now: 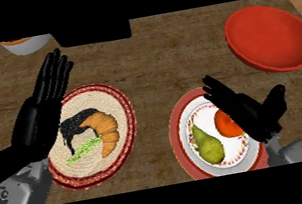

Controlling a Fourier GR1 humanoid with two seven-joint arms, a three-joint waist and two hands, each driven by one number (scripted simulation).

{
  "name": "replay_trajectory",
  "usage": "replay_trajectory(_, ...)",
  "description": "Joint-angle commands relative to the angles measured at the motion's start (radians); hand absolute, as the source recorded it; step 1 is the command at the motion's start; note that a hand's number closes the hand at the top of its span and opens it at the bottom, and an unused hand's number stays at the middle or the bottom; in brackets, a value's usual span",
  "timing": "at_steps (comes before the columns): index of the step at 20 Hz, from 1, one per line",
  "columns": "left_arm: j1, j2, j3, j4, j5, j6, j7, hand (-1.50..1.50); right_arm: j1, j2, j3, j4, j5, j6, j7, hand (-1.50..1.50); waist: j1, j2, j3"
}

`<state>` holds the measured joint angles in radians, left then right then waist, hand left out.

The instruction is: Pick the squash from the plate and place it in the bowl

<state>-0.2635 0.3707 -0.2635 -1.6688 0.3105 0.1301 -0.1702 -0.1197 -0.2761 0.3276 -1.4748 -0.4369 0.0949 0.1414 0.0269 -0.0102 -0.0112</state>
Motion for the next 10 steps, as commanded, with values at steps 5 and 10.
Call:
replay_trajectory(5, 0.029, 0.078, 0.167, 0.079, 0.0, 0.089, 0.054, 0.0, -0.137, 0.098, 0.224, -0.221, -0.06, 0.319, -0.087, -1.5, 0.045, 0.005, 0.014)
replay_trajectory(10, 0.099, 0.112, 0.249, 0.141, 0.025, 0.123, 0.087, 0.0, -0.054, -0.033, 0.142, -0.38, 0.348, 0.145, -0.377, -1.5, -0.055, -0.007, 0.014)
